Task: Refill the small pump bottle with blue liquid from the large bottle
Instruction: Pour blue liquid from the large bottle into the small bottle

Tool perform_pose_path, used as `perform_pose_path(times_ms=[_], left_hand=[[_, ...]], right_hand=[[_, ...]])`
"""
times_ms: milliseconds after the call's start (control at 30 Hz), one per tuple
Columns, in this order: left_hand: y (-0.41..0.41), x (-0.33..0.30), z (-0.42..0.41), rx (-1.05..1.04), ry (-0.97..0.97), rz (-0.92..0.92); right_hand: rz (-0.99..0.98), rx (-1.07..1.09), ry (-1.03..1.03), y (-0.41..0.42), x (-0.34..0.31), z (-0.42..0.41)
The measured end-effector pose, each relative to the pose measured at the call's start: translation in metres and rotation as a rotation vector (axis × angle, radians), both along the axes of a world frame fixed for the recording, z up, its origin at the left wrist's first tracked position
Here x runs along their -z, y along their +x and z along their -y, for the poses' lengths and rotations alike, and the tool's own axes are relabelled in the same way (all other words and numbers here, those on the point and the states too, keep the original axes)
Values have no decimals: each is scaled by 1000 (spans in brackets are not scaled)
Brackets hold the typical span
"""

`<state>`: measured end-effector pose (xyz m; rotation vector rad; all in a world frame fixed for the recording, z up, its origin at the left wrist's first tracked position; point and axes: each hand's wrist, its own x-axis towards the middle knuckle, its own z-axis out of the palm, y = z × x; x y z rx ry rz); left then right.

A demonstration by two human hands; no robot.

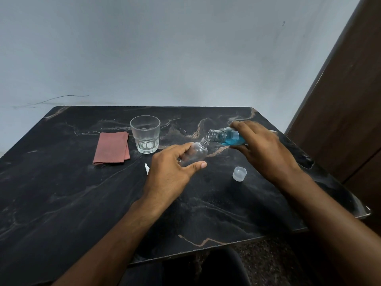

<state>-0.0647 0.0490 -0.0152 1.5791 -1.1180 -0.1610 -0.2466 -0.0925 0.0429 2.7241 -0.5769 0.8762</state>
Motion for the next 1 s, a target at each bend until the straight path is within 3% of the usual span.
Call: perform_pose_path(times_ms=[1000], left_hand=[[1, 6, 3, -18, 5, -9]], right_hand=[[-73, -20, -65, -1, -8, 1]])
